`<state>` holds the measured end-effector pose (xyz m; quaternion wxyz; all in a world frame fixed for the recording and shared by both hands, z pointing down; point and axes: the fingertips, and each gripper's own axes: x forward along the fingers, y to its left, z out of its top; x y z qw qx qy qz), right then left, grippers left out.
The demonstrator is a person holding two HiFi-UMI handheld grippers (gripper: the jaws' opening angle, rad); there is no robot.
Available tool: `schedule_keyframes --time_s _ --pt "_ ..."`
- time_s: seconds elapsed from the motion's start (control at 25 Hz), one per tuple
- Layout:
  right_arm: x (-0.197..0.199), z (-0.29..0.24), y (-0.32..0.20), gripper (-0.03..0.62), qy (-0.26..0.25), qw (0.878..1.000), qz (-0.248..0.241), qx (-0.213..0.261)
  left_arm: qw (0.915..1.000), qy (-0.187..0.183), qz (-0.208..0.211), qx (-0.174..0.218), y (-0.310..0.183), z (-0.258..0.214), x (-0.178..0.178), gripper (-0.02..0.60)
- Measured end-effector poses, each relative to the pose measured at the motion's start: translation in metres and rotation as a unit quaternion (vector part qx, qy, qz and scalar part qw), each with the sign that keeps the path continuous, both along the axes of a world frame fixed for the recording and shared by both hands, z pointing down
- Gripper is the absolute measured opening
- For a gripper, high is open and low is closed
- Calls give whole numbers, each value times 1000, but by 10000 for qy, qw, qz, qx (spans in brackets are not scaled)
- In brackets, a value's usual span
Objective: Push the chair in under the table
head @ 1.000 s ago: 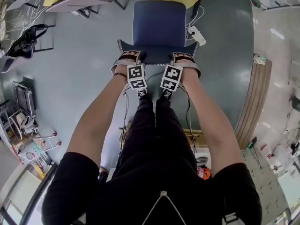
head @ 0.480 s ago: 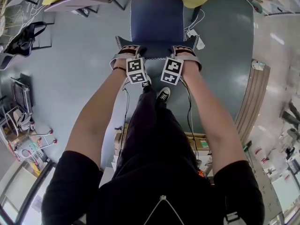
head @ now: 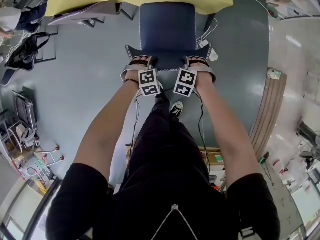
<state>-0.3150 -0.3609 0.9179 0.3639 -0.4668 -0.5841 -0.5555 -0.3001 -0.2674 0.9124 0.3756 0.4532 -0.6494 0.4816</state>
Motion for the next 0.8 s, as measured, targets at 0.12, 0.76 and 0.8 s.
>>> schedule_keyframes --time_s 0.12,0.76,0.8 --pt "-20 -1 9 121 -5 9999 114 -20 9999 -30 117 -42 10 -1 -23 179" --pt "-120 -2 23 120 -191 9996 210 -38 9995 -111 282 -27 25 -1 -127 181" --pt "-126 -3 22 120 -195 9996 200 -42 9996 -116 268 -26 23 -2 -133 181"
